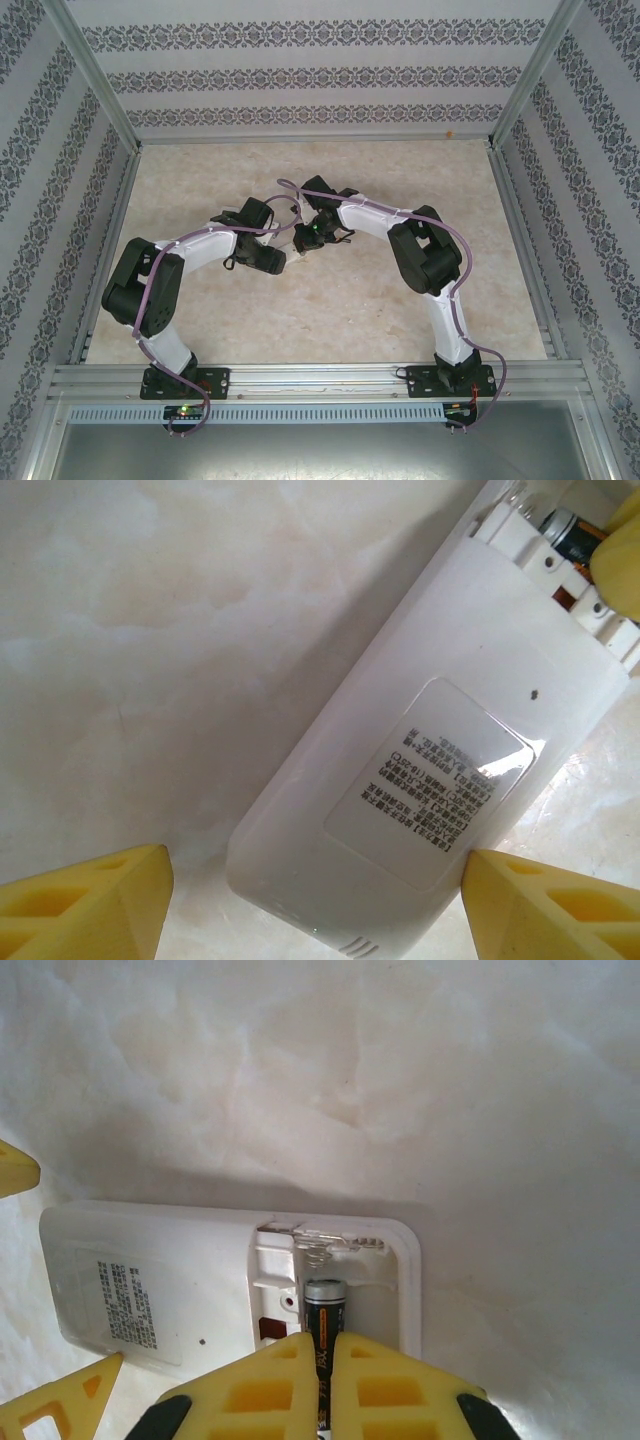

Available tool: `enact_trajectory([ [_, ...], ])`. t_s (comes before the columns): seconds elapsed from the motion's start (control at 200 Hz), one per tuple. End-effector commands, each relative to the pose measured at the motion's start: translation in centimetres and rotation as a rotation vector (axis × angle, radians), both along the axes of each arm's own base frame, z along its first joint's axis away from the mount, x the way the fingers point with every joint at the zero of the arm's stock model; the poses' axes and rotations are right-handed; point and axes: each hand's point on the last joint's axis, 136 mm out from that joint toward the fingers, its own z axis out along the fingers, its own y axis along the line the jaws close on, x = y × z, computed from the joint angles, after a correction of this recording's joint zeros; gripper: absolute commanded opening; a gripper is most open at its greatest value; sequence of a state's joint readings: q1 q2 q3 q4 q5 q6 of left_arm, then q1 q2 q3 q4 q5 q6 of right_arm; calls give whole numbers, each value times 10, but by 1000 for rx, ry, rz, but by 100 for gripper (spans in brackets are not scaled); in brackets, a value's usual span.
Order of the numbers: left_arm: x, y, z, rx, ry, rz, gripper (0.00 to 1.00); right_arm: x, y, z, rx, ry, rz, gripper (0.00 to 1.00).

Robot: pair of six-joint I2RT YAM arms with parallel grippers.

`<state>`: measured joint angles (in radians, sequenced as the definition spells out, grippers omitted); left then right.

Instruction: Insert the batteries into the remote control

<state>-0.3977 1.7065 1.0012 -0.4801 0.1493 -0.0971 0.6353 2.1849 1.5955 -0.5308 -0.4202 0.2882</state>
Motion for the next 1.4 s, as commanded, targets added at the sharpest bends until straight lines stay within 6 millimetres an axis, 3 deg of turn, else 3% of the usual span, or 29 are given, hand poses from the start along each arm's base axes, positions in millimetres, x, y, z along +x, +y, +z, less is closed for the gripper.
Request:
enact_trajectory([
  [0.0,-4,33,-19,150,38,51,76,17,13,-21,-16,-115,-52,8],
  [0.16,-5,33,-19,150,39,50,76,19,29,-19,91,-204,-68,8],
  [0.28,-4,33,-19,152,38,49,75,22,35,2,216,-252,-65,7],
  [0.455,-2,35,-21,168,40,59,75,6,43,24,318,-258,39,6],
  [0.739,-2,36,-21,170,40,63,74,-20,53,15,371,-171,133,5],
  [0.964,-3,36,-21,170,43,62,74,-4,27,-17,225,-128,37,5],
  [1.069,-3,37,-21,169,44,66,74,-7,13,-28,165,-129,35,5],
  [1.204,-3,37,-22,170,49,64,74,-12,0,-28,93,-140,70,5],
  [1.394,-3,37,-23,173,50,63,74,-24,4,-28,90,-91,118,5],
])
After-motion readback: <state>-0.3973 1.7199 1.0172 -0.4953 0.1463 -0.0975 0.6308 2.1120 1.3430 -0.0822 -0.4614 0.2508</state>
